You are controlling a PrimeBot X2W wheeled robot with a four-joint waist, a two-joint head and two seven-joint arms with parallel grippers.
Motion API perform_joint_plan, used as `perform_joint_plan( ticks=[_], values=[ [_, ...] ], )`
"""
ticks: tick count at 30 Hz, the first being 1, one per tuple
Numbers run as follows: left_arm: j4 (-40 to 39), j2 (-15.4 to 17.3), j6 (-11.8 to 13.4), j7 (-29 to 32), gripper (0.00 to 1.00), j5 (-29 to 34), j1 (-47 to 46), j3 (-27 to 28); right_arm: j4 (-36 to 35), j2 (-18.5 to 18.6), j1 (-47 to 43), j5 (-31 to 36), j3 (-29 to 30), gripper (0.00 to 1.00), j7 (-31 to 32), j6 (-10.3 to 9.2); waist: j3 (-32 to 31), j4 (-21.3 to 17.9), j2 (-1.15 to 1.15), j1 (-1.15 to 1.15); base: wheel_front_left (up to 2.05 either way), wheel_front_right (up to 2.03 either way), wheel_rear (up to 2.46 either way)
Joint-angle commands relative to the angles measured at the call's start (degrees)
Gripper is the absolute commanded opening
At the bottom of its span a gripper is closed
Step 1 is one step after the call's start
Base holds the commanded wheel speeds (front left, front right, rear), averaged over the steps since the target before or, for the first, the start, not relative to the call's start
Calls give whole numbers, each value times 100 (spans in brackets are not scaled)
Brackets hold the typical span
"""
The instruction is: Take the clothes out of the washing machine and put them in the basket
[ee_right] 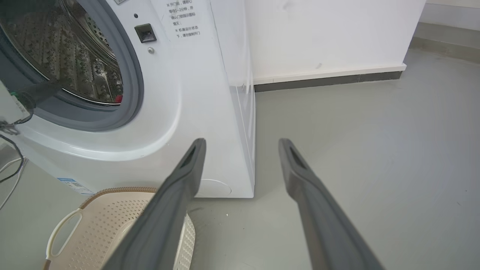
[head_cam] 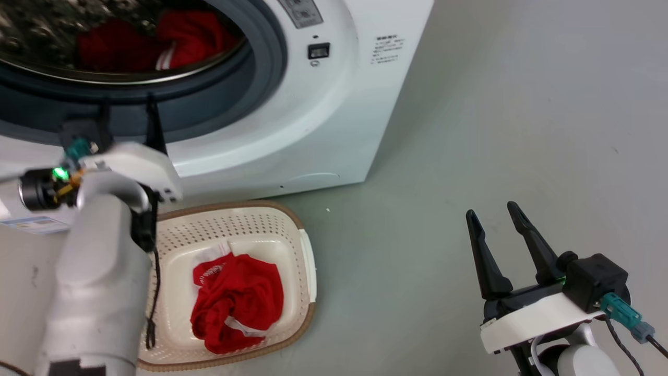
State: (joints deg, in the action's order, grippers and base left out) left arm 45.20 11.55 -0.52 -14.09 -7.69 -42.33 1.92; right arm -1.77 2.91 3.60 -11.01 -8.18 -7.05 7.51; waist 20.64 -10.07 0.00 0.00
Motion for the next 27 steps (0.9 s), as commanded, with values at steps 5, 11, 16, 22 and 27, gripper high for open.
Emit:
perform_joint_plan(
  ticks=[5, 11, 16, 22, 27],
  values=[
    [539, 418, -65, 365, 100, 82, -927, -44, 115, -6, 203, -124, -133, 100, -174, -4, 590, -383, 0, 0, 0, 0, 0],
    [1004, 852, -182, 987, 100, 159, -1946, -144, 241, -7, 467, -265, -327, 100, -341, -4, 1157, -645, 0, 0, 0, 0, 0],
    [1304, 1079, -291, 1697, 100, 285, -2746, -332, 360, -7, 671, -380, -505, 100, -466, -4, 1613, -849, 0, 0, 0, 0, 0],
    [1500, 1451, -340, 2543, 100, 421, -3589, -497, 499, -6, 853, -560, -780, 100, -606, -4, 2048, -1151, 0, 0, 0, 0, 0],
    [1529, 1765, -381, 3255, 100, 478, -4224, -582, 553, -7, 932, -649, -937, 100, -677, -4, 2330, -1363, 0, 0, 0, 0, 0]
  ],
)
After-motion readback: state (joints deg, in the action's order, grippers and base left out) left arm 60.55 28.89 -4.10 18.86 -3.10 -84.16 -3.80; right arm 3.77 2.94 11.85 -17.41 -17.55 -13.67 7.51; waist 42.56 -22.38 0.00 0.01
